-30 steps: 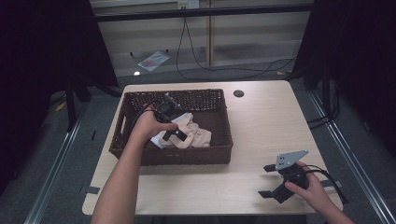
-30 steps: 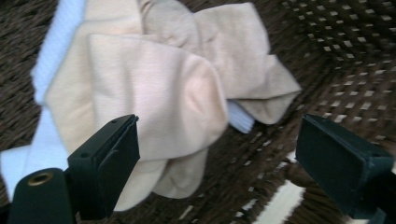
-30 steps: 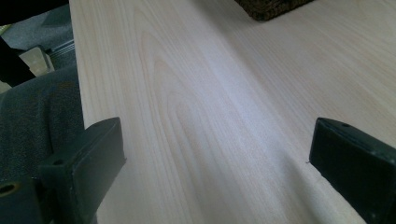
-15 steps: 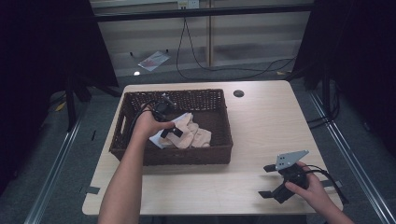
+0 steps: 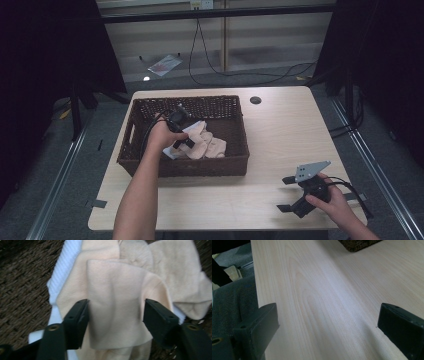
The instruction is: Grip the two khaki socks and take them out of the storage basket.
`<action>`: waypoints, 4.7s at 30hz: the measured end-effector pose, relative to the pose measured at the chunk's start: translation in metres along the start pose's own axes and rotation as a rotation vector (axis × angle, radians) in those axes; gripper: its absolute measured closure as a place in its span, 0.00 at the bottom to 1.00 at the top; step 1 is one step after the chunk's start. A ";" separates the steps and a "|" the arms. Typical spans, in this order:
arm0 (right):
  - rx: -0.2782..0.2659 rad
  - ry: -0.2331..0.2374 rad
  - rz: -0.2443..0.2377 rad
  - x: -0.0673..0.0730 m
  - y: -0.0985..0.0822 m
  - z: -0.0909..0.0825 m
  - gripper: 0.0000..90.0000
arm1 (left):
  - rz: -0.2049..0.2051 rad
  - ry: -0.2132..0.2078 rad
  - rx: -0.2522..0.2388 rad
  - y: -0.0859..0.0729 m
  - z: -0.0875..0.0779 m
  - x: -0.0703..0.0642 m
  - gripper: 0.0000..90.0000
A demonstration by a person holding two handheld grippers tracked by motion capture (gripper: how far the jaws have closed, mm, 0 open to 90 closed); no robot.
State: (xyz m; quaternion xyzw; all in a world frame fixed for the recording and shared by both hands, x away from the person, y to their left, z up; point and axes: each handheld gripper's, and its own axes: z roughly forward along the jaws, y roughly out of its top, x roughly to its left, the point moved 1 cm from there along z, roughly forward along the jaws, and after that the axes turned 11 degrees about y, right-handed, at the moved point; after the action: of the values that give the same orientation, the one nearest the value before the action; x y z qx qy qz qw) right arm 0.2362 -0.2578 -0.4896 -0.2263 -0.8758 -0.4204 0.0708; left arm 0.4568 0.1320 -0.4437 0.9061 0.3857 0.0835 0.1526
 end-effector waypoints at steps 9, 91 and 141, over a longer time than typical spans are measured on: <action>-0.001 0.001 -0.001 0.000 0.000 0.000 0.03 | -0.031 -0.013 0.042 0.003 -0.006 -0.004 0.95; 0.002 0.001 -0.004 0.000 0.001 0.002 0.03 | 0.126 -0.237 -0.004 0.016 -0.176 -0.062 0.97; 0.010 0.005 -0.002 0.000 0.001 0.002 0.03 | 0.220 -0.304 -0.012 -0.033 -0.105 -0.111 0.74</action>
State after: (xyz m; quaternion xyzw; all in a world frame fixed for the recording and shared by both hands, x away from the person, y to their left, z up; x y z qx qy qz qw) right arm 0.2363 -0.2559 -0.4900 -0.2238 -0.8780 -0.4167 0.0738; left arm 0.3302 0.0955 -0.3598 0.9440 0.2564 -0.0361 0.2044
